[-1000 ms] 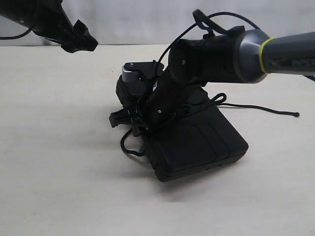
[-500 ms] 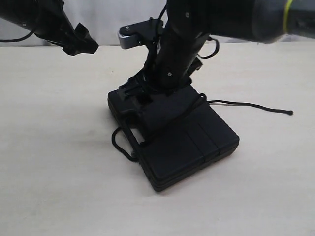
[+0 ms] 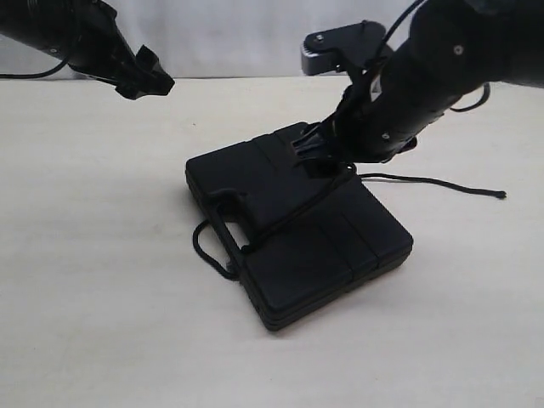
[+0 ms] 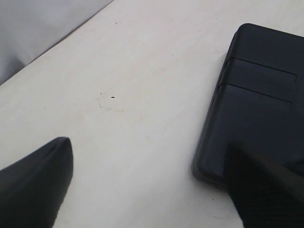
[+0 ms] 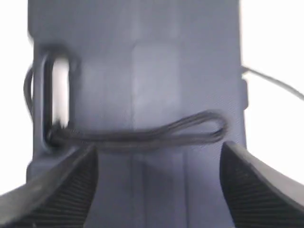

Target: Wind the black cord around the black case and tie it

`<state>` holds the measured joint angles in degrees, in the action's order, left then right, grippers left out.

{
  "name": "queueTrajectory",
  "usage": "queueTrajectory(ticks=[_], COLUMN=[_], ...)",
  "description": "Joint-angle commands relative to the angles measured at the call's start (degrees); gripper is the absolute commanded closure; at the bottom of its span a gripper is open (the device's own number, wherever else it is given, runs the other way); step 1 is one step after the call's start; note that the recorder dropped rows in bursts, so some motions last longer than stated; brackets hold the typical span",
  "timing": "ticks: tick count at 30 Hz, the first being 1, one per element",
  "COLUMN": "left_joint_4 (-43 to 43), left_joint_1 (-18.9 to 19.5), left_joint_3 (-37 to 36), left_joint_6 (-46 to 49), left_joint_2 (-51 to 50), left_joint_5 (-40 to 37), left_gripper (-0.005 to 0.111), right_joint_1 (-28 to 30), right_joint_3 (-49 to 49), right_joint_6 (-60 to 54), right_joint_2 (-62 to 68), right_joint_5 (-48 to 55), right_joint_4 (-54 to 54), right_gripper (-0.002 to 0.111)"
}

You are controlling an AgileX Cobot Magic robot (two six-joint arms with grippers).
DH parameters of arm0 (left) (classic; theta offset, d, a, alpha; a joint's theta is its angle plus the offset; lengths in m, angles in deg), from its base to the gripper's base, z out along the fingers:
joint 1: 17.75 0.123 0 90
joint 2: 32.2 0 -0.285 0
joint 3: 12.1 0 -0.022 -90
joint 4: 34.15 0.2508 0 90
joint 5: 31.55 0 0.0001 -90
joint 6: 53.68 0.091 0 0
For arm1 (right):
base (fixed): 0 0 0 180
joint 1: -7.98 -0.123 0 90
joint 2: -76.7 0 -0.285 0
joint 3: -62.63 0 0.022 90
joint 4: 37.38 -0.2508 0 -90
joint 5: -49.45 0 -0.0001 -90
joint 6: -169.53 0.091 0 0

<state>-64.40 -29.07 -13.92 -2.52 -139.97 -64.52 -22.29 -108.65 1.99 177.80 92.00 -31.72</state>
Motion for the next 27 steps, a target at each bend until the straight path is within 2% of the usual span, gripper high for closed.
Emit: queueTrajectory(ticks=[1,9,16,19,24,27], left_joint_4=[-0.6,-0.8,-0.9,-0.9,-0.9,-1.0], left_joint_1=[0.0,0.0,0.0,0.0,0.0,0.0], left_joint_3=[0.0,0.0,0.0,0.0,0.0,0.0], left_joint_6=[0.0,0.0,0.0,0.0,0.0,0.0], left_joint_2=[-0.1,-0.1,-0.1,-0.1,-0.1,-0.1], left_joint_5=[0.6,-0.1,-0.7,-0.7,-0.6,-0.6], left_gripper=[0.027,0.027,0.027,0.027,0.027,0.027], right_joint_1=[3.1,5.5,5.5,5.5,5.5,5.5], right_joint_3=[5.9,16.1,16.7,16.7,16.7,16.6], right_joint_6=[0.5,-1.2,-1.3,-1.7,-2.4,-2.7], right_joint_2=[-1.0,-1.0,2.9,3.4,3.4,2.5], right_joint_5=[-6.9,-26.4,-28.5,-30.0,-32.2,-33.7], right_joint_4=[-4.7,-17.0,-18.9,-18.9,-18.9,-18.9], right_gripper=[0.041,0.041,0.041,0.057,0.103,0.104])
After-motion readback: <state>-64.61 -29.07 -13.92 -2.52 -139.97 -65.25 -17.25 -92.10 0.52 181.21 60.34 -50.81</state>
